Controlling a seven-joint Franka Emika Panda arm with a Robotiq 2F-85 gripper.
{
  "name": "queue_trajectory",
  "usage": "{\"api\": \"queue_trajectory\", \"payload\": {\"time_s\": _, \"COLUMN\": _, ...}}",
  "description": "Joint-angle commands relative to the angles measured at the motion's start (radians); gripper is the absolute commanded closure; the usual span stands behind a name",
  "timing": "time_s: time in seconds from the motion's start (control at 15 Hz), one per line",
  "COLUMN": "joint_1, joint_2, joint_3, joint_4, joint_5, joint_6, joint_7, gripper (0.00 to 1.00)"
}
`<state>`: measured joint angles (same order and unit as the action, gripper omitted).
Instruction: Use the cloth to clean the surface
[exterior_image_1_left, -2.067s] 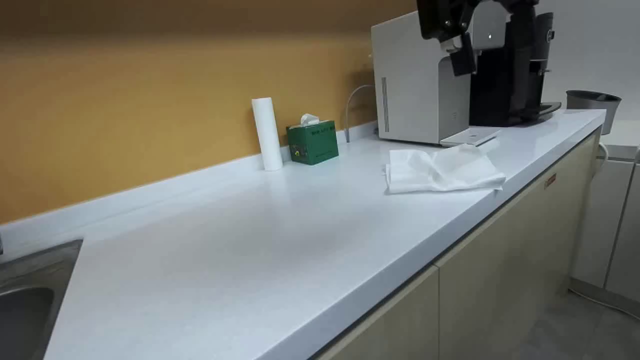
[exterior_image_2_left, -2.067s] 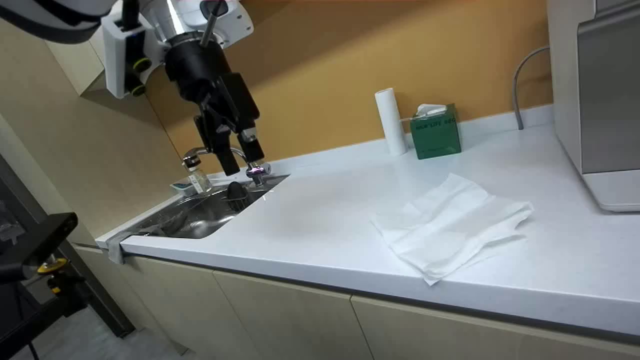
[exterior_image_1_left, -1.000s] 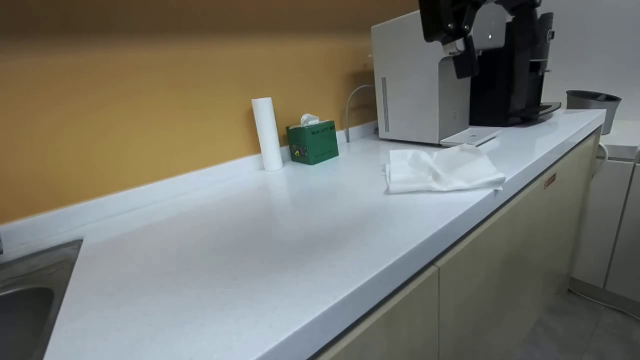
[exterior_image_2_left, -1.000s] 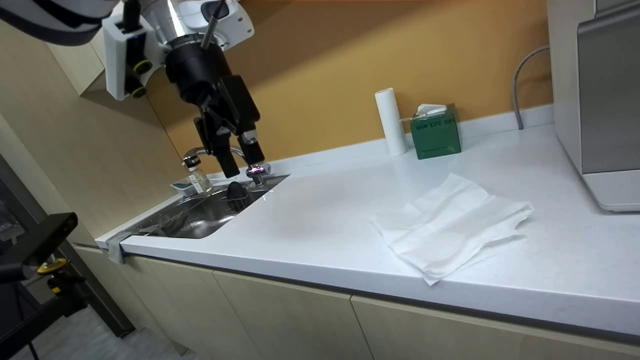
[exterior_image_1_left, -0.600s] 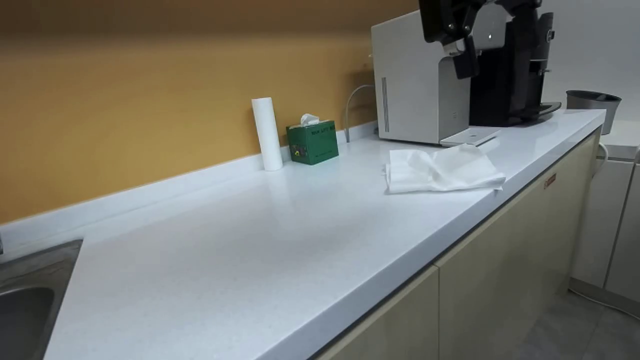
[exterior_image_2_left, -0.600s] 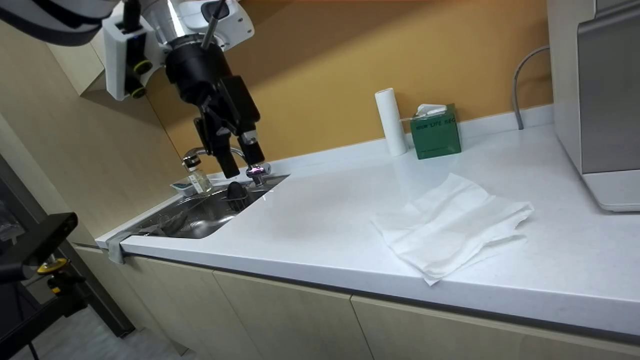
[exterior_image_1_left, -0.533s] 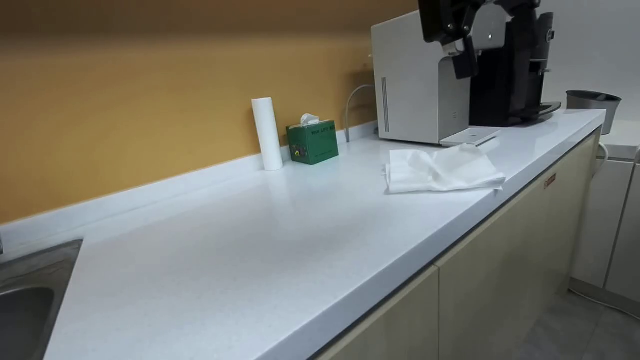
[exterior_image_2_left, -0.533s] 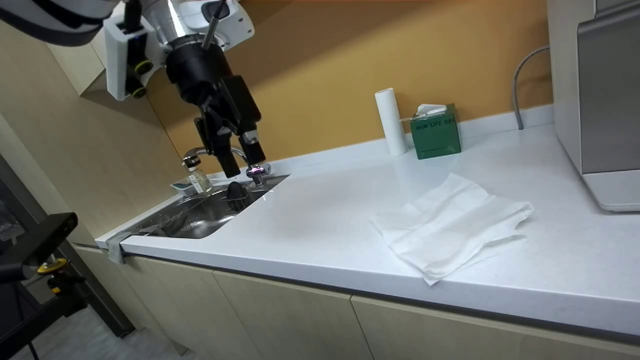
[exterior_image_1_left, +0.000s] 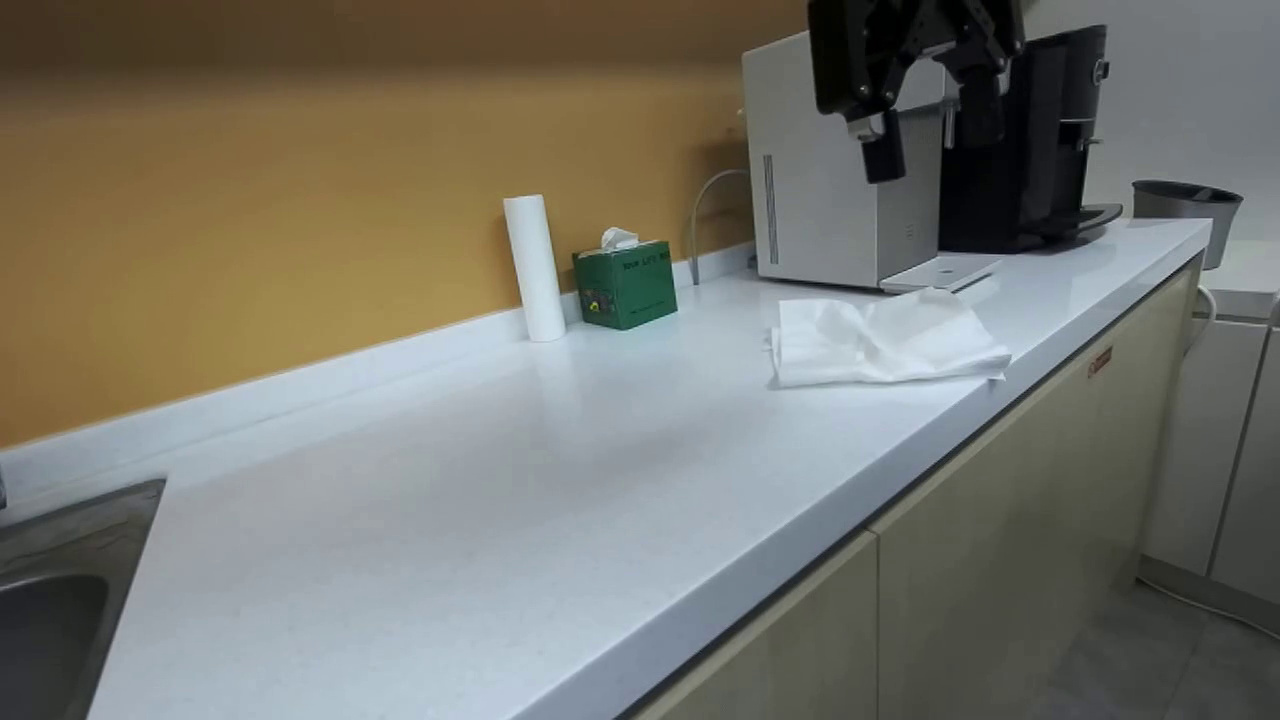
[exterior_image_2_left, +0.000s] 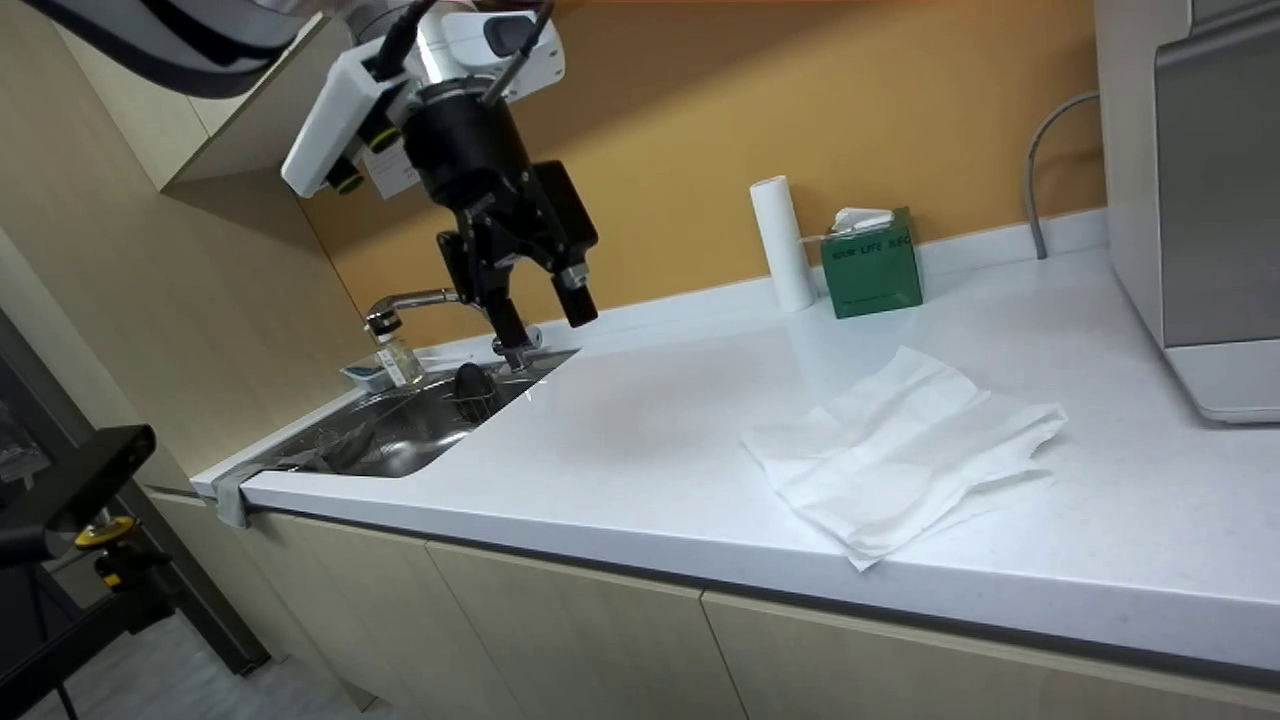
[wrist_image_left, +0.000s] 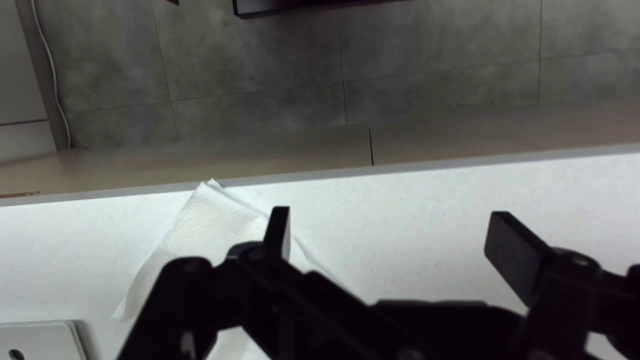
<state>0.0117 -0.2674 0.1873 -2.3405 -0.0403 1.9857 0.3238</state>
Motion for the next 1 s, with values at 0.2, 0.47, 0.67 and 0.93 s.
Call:
{"api": "queue_trajectory", "payload": {"time_s": 0.2, "joint_1": -0.048, "joint_2": 0.133, "joint_3": -0.079, "joint_4": 0.019, "joint_5": 0.005, "joint_6": 0.343, "joint_7": 0.162, "gripper": 0.00}}
{"api": "queue_trajectory", "payload": {"time_s": 0.47, "joint_1": -0.078, "joint_2": 0.248, "joint_3": -0.120, "joint_4": 0.022, "joint_5": -0.048, "joint_6": 0.626, "joint_7": 0.279, "gripper": 0.00}}
{"api": "queue_trajectory", "payload": {"time_s": 0.67, "joint_1": -0.086, "joint_2": 0.329, "joint_3": -0.169, "joint_4": 0.028, "joint_5": -0.216, "joint_6": 0.832, "joint_7": 0.442, "gripper": 0.00}}
{"api": "queue_trajectory", "payload": {"time_s": 0.93, "joint_1": -0.070, "joint_2": 0.401, "joint_3": -0.302, "joint_4": 0.093, "joint_5": -0.578, "joint_6": 0.901, "joint_7": 0.689, "gripper": 0.00}}
